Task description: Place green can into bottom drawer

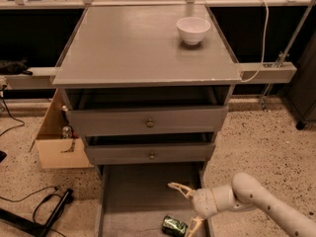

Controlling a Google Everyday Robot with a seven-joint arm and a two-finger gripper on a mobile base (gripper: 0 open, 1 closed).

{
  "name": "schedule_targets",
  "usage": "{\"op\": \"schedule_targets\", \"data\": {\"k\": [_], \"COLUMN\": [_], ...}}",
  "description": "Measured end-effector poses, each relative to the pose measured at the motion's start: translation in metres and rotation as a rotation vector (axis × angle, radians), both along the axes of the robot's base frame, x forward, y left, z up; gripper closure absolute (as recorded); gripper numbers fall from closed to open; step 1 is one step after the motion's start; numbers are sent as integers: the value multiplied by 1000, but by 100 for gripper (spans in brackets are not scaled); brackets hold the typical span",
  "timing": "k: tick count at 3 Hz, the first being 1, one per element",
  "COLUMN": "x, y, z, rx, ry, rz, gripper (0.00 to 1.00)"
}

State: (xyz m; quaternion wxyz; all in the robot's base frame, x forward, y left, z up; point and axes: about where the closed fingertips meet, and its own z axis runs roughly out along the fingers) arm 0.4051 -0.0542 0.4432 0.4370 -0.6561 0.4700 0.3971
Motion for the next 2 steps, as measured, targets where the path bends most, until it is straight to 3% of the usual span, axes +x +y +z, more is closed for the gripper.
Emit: {"op": "schedule_targets", "data": {"k": [1,2], "x": [-15,-23], "y": [-12,-22], "z": [46,98], "rx": [-126,-198], "ry": [12,8], "rz": [45,36], "gripper": [0,0]}}
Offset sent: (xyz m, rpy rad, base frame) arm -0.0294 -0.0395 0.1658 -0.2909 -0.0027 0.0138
